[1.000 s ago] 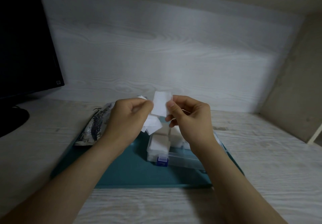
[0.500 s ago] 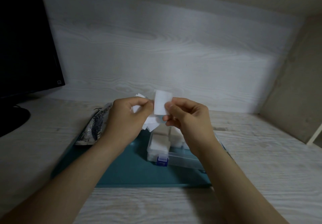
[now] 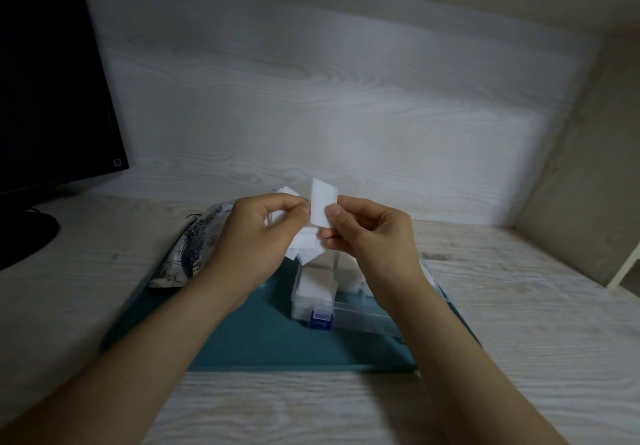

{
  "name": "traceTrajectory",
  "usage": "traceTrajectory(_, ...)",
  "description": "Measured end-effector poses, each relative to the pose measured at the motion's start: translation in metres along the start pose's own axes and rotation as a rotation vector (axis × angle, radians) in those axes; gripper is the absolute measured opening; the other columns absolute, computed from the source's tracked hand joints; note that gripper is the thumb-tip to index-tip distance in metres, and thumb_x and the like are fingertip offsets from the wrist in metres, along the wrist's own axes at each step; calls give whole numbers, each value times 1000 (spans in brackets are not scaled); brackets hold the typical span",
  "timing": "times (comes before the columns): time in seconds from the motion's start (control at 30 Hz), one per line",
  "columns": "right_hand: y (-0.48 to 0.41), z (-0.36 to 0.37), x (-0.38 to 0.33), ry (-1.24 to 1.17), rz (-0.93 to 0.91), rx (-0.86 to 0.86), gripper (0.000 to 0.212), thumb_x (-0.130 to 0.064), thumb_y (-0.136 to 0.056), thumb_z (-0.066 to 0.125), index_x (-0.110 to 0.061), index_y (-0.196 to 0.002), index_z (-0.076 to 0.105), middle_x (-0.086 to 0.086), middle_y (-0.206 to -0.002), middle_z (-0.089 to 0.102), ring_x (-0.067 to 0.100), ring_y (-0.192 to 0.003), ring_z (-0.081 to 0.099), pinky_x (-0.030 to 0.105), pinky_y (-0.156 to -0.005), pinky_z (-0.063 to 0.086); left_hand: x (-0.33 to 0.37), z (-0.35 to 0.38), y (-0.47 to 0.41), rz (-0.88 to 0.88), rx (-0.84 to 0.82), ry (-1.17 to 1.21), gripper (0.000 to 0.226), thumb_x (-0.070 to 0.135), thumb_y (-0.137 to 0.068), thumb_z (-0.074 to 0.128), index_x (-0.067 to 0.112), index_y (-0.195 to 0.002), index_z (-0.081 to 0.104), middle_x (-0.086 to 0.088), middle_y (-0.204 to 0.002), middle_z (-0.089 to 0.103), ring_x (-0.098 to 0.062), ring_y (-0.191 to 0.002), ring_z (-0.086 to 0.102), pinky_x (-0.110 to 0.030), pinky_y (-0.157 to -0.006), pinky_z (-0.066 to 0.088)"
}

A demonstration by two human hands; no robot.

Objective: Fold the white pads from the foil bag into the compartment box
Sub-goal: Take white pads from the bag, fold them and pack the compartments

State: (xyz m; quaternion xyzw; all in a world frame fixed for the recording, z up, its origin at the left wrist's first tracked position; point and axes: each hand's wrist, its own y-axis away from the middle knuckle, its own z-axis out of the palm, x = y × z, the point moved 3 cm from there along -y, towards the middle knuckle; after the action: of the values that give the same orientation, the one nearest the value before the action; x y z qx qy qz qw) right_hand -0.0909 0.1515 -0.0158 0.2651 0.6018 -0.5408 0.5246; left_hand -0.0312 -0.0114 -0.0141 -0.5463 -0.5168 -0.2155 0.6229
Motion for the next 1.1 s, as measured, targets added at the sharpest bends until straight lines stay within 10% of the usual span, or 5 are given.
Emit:
traceTrajectory(0.4,-2,1,3,108,-13,-49,15,-12,-102,68,-9,-110,81,12,-85,78,19,-73,71,27,-73,60,5,1,4,46,11,-16,13,37,-96,76,27,-95,84,15,-96,80,1,-99,73,-28,-97,52)
traceTrajectory(1.1,-1,1,2,248,63,-43,21,-14,-106,60,-19,-107,80,-11,-84,77,-4,-70,63,14,-65,53,-2,-1,0,21,2,-129,6,23,-93,81,28,-90,82,15,-88,78,-8,-82,73,-33,-79,60)
